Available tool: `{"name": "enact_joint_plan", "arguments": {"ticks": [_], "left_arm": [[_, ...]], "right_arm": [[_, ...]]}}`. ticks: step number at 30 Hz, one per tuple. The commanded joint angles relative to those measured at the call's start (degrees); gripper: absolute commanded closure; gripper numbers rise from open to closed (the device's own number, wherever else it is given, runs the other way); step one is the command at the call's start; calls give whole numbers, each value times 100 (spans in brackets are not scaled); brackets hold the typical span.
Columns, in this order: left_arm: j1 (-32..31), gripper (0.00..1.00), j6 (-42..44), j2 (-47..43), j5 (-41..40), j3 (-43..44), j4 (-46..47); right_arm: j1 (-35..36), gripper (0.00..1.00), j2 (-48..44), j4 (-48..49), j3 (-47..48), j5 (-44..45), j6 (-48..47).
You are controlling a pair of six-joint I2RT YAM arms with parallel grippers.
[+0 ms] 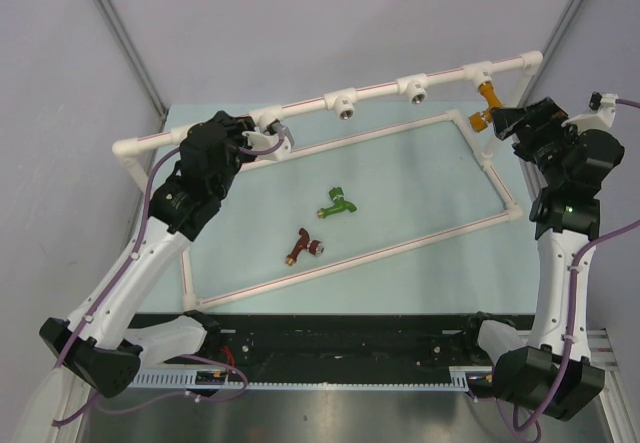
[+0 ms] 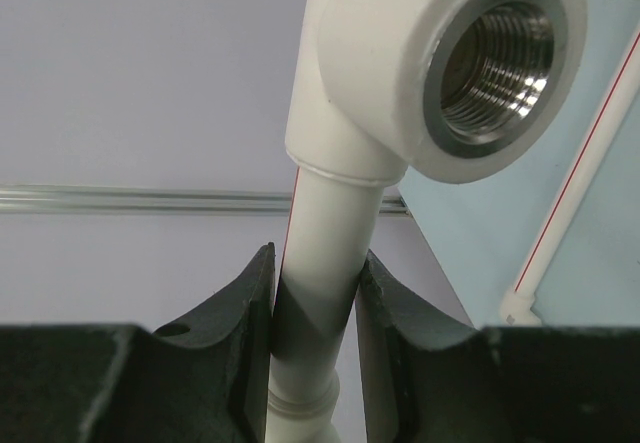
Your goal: Install the water faucets
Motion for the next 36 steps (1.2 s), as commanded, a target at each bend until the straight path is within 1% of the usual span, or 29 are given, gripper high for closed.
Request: {"name": "enact_joint_plan", "arguments": {"ticks": [1, 5, 6, 8, 12, 17, 22, 24, 28, 32, 36], "left_arm": [[6, 100, -546, 123, 177, 125, -91], [6, 100, -546, 132, 168, 134, -109], [6, 100, -554, 140, 159, 134, -109], [6, 100, -554, 132, 159, 134, -109], [6, 100, -563, 123, 159, 134, -117], [6, 100, -563, 140, 168, 134, -118], [6, 100, -555, 140, 168, 134, -118], [6, 100, -555, 140, 168, 134, -118], [6, 100, -546, 140, 168, 134, -118], [6, 100, -555, 149, 177, 134, -118], [6, 100, -555, 149, 186, 134, -118]], "right_arm": [[4, 0, -74, -83, 213, -51, -536], [391, 0, -30, -110, 143, 71, -834], [539, 0, -73, 73, 56, 158, -826], [620, 0, -117, 311, -243, 212, -712], [672, 0, -144, 1145, -727, 203, -151], [918, 0, -39, 1630, -1070, 116, 307], [1068, 0, 49, 2219, -1176, -183, 1018], [1147, 0, 41, 2430, -1176, -245, 1168], [1182, 0, -3, 2808, -1176, -350, 1590], [1217, 0, 23, 3255, -1167, -596, 2213], [1244, 0, -73, 3520, -1167, -527, 2390]]}}
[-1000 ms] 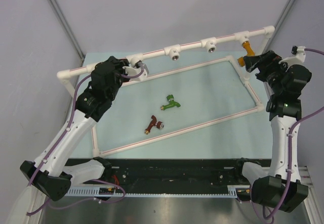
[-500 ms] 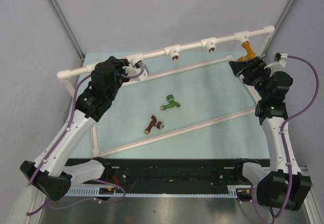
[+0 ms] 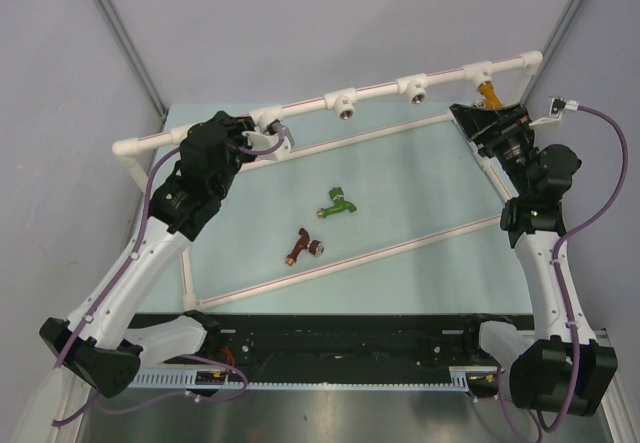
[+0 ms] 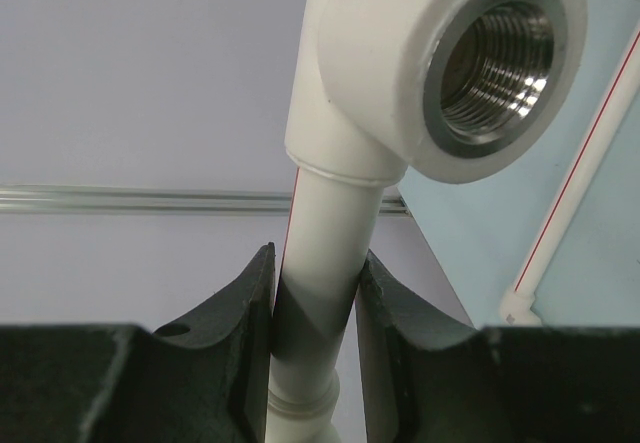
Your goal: Install the water faucets
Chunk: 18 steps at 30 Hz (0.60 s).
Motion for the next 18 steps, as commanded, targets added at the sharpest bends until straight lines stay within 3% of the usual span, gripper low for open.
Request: {"name": "enact_joint_plan", "arguments": {"ticks": [1, 18], "left_arm": [[6, 100, -561, 136, 186, 123, -102], [6, 100, -552, 118, 168, 123, -111]], "right_arm": [[44, 0, -163, 790, 46, -44, 441], [-1186, 0, -199, 115, 740, 238, -313]]}}
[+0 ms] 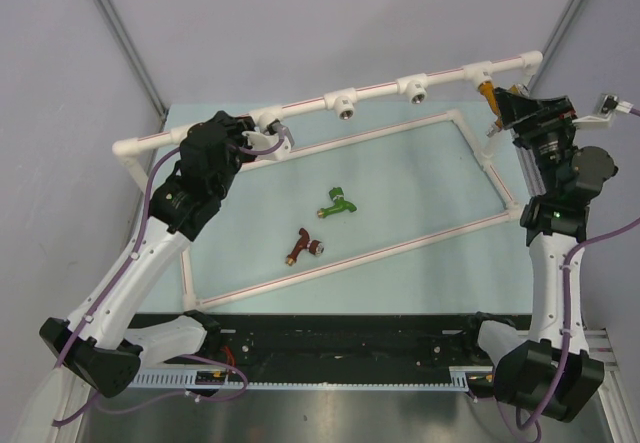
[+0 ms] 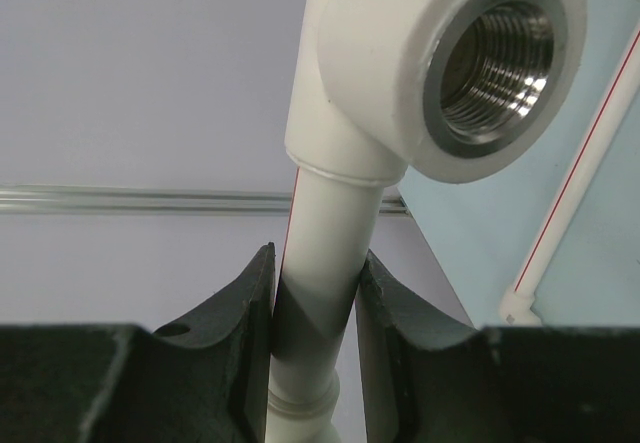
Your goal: Install the water faucets
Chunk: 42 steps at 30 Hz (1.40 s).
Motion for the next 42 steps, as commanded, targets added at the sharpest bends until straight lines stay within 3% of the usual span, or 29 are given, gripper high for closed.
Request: {"name": "enact_joint_plan", "arguments": {"ticks": [1, 6, 12, 19, 30, 42], "left_arm": [[6, 100, -544, 118, 157, 123, -118], [6, 100, -552, 118, 157, 114, -118], [6, 100, -552, 153, 148, 123, -135], [6, 100, -544, 162, 148, 123, -135], [6, 100, -544, 162, 166, 114, -135], [-3, 100, -552, 171, 166, 123, -135]], "right_arm": [[-238, 0, -59, -294, 541, 140, -563], [-264, 0, 82, -981, 841, 237, -1678], [-264, 0, 232, -1359, 938, 271, -2216], [-291, 1, 319, -1860, 1017, 1211, -2823], [-457, 2, 837, -2370, 1017, 1695, -2701], [-555, 2, 1365, -3205, 973, 1318, -2630]]}}
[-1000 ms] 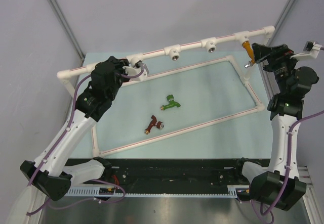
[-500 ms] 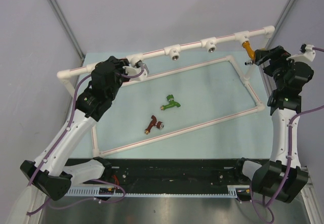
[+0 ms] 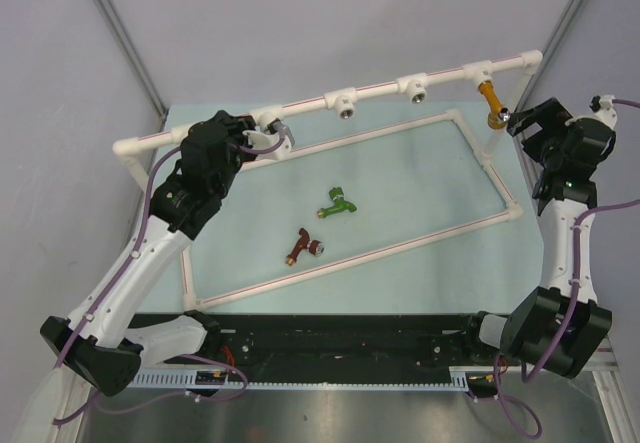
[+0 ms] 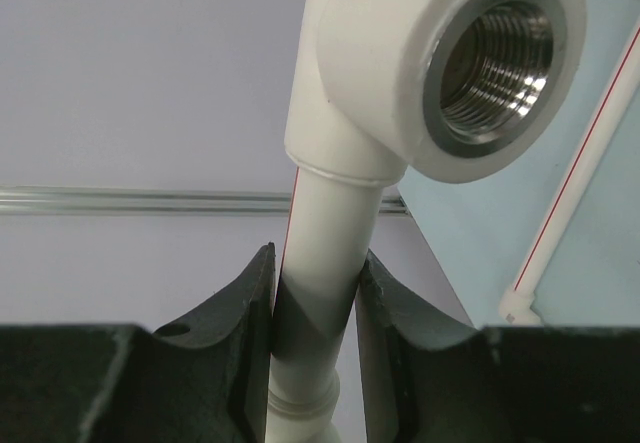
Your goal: Install the water faucets
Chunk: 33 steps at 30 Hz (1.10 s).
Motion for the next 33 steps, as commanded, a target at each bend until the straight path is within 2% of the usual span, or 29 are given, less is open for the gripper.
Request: {"name": "enact_joint_plan", "arguments": {"ticks": [1, 8, 17, 24, 33], "left_arm": [[10, 100, -550, 136, 168, 77, -120], [1, 100, -550, 127, 177, 86, -120], [1, 100, -550, 119, 177, 86, -120], [1, 100, -550, 110, 177, 86, -129], [1, 100, -559, 84, 177, 86, -138]], "right_arm": [[-19, 2, 126, -432, 22, -153, -71], [43, 1, -85, -335, -224, -409, -10], [95, 1, -1314, 95, -540, 690, -263], [306, 0, -2124, 1781, -1252, -64, -817], [570, 0, -1747, 2425, -1253, -1163, -888]]}}
